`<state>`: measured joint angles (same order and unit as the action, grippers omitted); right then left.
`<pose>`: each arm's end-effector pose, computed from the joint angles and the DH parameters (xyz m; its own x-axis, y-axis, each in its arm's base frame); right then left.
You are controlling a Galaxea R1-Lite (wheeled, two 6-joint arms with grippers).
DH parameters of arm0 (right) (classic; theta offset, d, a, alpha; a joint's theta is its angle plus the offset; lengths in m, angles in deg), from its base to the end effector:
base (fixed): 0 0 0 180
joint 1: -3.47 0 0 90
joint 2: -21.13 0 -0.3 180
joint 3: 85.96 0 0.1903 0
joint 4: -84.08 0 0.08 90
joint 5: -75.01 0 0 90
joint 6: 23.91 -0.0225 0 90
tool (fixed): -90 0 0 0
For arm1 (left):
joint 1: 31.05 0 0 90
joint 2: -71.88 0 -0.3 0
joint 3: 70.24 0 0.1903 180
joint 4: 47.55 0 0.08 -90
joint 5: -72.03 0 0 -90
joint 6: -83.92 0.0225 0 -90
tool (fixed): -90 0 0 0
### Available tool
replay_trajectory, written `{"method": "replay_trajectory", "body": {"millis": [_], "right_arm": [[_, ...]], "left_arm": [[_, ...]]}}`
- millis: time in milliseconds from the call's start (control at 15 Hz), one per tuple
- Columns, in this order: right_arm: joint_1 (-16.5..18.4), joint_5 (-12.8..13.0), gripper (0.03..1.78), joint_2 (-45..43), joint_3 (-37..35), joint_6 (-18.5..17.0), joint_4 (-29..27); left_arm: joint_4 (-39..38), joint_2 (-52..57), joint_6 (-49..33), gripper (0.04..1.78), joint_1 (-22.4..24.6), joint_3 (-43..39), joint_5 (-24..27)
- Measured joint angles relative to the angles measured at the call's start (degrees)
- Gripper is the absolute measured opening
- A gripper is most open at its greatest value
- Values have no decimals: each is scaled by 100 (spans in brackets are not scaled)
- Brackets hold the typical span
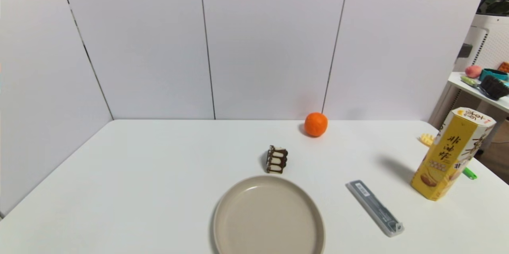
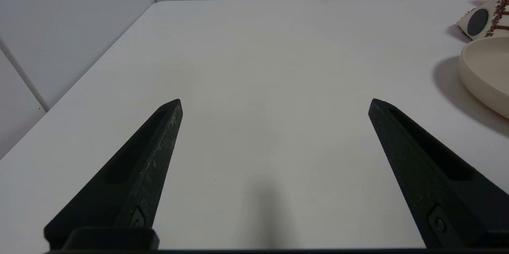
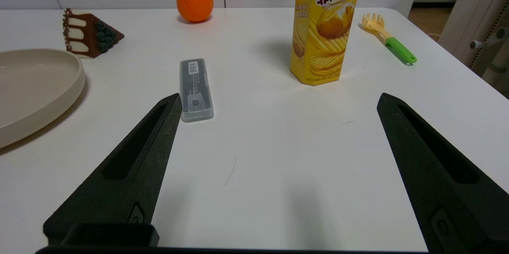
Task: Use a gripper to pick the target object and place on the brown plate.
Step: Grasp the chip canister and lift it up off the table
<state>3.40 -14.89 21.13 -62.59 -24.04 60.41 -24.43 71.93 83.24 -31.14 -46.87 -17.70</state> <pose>-0.0228 -0.0001 0.0749 1.0000 -0.0005 -0.0052 0.0005 1.0000 0.0023 -0.0229 -0.0001 0.0759 1.0000 -0.0063 0.0052 0.0063 0.9999 -0.0118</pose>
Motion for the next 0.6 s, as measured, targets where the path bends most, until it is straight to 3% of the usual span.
{"method": "replay_trajectory", "body": {"millis": [267, 600], "right_arm": [[0, -50, 169, 200, 134, 165, -2], [-44, 15, 169, 1763, 1358, 267, -11]], "left_arm": [[2, 0, 0, 169, 0, 0, 0], [0, 0, 2, 169, 0, 0, -2]]}}
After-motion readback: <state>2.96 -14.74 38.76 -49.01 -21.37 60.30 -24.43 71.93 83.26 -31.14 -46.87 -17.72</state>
